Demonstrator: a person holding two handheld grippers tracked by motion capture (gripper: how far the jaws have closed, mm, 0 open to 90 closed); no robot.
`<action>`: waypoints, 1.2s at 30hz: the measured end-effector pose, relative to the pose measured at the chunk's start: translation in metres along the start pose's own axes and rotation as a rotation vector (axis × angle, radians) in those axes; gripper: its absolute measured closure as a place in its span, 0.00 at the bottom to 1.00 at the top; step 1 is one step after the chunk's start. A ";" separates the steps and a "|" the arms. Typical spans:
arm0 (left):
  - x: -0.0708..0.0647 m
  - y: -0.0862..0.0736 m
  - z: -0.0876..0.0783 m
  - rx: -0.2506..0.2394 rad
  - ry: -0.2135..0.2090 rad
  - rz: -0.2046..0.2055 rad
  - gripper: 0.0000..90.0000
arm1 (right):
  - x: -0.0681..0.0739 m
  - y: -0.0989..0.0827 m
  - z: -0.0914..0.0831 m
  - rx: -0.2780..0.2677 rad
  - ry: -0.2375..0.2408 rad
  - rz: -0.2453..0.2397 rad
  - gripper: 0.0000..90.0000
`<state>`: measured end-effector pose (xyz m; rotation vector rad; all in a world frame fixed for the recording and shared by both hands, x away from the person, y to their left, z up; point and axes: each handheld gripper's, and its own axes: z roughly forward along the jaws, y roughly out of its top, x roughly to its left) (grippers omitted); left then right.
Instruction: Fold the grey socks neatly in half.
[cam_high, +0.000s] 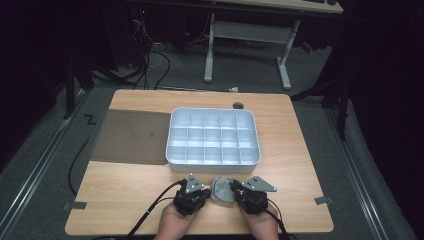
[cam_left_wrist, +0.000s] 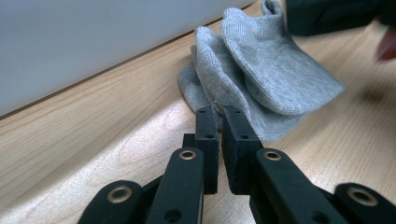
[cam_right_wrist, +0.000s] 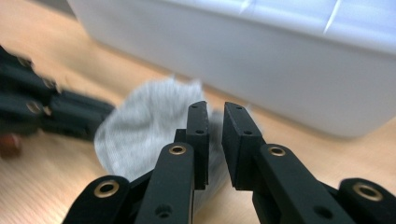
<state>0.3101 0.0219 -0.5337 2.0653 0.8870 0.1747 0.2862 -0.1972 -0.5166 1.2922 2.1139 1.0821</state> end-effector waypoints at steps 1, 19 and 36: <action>0.000 0.000 0.000 0.005 -0.001 0.006 0.95 | 0.002 -0.002 0.004 0.013 0.008 -0.003 0.91; -0.014 0.018 -0.017 -0.158 -0.002 0.016 0.91 | 0.014 -0.006 0.016 0.041 0.041 -0.077 0.91; -0.006 0.010 0.008 -0.047 0.048 0.079 1.00 | 0.013 -0.006 0.016 0.039 0.060 -0.082 0.91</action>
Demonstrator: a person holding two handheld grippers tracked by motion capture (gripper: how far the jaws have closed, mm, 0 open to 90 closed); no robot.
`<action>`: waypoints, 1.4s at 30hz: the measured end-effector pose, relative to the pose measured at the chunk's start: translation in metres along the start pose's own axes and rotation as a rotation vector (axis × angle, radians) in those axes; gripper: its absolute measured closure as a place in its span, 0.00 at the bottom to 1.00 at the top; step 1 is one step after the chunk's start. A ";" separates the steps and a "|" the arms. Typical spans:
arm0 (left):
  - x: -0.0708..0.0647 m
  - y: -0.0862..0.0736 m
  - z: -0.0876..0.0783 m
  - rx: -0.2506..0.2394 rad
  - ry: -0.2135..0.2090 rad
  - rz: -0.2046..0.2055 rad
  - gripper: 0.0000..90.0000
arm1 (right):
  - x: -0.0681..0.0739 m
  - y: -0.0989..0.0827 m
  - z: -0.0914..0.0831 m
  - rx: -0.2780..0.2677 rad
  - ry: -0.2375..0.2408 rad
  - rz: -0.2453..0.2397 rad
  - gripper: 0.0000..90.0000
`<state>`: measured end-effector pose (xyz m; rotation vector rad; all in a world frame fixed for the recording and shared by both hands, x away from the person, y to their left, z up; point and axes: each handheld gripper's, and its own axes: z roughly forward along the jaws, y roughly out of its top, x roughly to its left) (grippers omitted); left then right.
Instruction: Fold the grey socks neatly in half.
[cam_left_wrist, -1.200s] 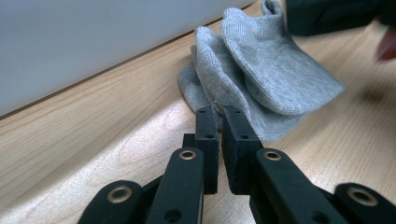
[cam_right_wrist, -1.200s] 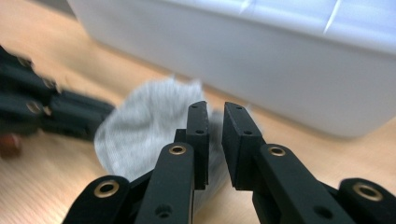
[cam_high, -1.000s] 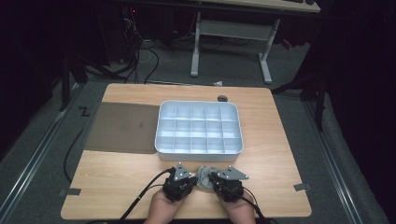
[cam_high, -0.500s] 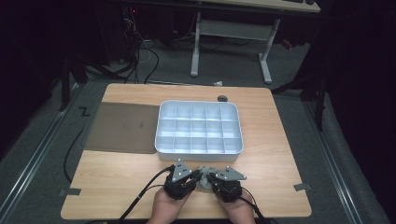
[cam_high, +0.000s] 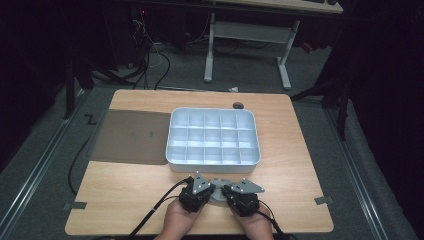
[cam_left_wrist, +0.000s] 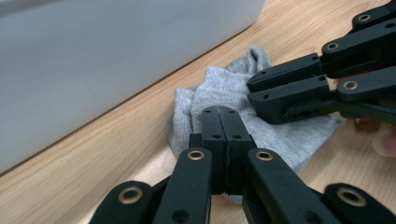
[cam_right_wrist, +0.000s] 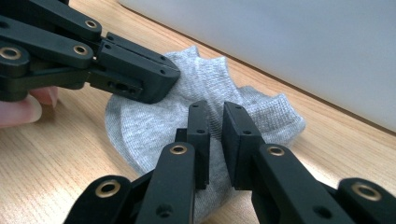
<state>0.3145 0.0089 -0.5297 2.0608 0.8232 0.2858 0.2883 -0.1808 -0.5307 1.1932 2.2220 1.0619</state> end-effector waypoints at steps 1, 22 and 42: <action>0.000 -0.001 0.000 -0.001 -0.002 -0.003 1.00 | 0.000 0.000 0.000 -0.001 -0.001 -0.004 0.91; 0.003 -0.003 0.000 -0.011 -0.020 -0.030 1.00 | -0.008 -0.009 -0.020 0.000 0.002 0.255 0.57; -0.001 0.001 -0.011 -0.034 -0.048 -0.017 0.84 | -0.011 -0.007 -0.017 0.031 0.035 0.208 0.92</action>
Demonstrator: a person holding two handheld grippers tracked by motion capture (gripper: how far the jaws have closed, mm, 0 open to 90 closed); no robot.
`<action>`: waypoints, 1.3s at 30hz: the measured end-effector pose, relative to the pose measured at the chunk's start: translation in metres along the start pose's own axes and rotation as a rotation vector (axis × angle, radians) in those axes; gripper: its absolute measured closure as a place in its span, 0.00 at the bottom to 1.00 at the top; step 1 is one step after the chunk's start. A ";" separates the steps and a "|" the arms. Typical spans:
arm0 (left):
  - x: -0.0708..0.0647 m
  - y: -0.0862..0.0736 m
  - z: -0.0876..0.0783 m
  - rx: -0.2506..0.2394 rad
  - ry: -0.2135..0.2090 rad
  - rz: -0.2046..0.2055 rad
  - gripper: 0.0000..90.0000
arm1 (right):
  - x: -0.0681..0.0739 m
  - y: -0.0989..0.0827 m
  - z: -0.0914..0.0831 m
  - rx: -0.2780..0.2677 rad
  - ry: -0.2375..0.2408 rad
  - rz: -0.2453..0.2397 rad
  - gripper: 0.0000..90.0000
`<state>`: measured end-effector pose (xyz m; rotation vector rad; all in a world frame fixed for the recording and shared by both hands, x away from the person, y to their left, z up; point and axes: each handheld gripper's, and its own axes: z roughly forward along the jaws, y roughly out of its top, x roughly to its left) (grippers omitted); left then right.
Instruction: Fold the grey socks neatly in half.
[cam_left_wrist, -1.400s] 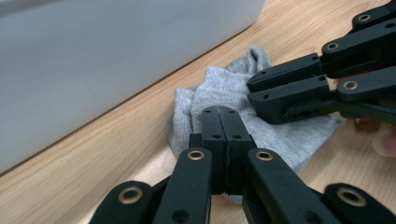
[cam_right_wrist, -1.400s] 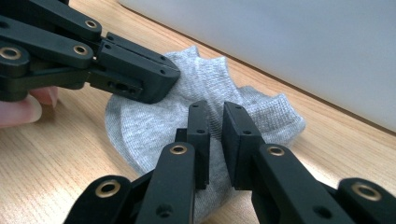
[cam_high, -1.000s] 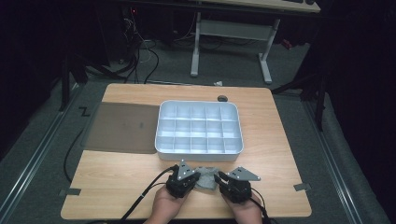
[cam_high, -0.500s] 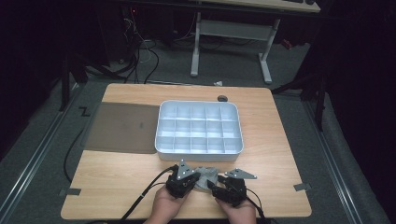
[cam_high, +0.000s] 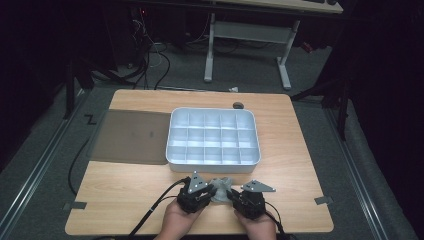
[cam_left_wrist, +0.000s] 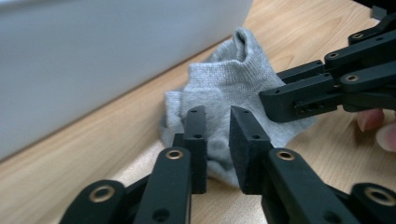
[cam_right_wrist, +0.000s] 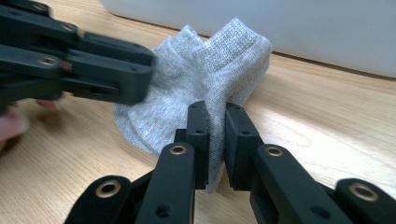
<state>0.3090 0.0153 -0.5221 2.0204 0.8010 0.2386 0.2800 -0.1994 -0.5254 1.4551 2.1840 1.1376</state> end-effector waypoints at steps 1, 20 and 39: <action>0.000 0.000 -0.001 -0.004 0.001 0.002 0.82 | -0.001 0.000 -0.001 0.001 -0.004 0.001 0.92; 0.007 0.002 0.004 -0.065 -0.064 -0.117 0.79 | -0.009 -0.004 -0.010 0.006 -0.020 -0.031 0.92; -0.003 0.001 0.019 0.035 -0.037 -0.038 0.90 | -0.007 0.003 -0.016 -0.026 -0.060 -0.051 0.90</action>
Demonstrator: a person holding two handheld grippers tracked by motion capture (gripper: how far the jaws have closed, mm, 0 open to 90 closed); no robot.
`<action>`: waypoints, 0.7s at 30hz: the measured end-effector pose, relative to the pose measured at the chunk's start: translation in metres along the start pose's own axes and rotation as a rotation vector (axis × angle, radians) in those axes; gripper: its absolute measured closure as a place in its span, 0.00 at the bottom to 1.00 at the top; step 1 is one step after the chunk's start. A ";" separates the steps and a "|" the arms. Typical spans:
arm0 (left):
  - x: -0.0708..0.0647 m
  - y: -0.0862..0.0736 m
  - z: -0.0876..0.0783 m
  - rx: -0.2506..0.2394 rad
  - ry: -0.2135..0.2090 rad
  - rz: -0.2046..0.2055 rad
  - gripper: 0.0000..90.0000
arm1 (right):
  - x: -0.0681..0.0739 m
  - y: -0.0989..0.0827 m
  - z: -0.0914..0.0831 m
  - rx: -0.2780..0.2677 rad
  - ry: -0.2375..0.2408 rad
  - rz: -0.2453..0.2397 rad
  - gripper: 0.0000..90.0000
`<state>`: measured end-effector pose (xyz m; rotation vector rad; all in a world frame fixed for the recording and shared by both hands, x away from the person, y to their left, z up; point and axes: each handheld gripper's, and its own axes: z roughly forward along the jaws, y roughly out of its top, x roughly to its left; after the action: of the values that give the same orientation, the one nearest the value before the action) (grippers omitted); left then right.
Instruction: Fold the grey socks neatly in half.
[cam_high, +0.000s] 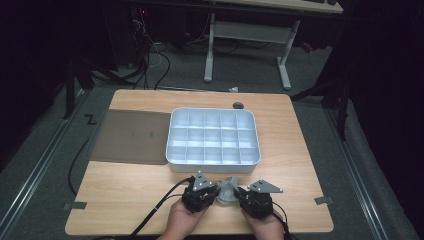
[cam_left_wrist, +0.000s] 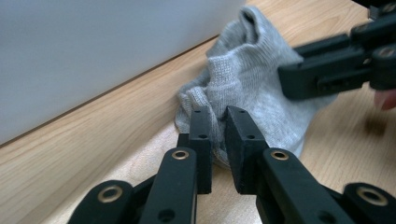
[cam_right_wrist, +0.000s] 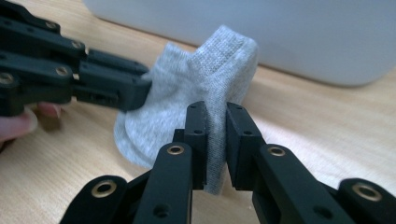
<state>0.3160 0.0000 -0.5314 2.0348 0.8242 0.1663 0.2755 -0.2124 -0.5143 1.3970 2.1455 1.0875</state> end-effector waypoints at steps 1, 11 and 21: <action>0.000 0.000 0.000 0.000 0.000 0.001 0.90 | 0.003 0.002 -0.001 -0.003 -0.014 -0.014 0.90; 0.000 0.000 0.001 0.003 -0.003 0.001 0.90 | 0.027 0.012 0.000 -0.009 -0.066 -0.155 0.90; 0.001 0.000 0.002 0.012 -0.022 0.000 0.93 | 0.037 0.009 0.004 0.011 -0.032 -0.201 0.90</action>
<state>0.3171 -0.0006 -0.5328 2.0446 0.8130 0.1387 0.2670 -0.1758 -0.5055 1.1650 2.2159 0.9725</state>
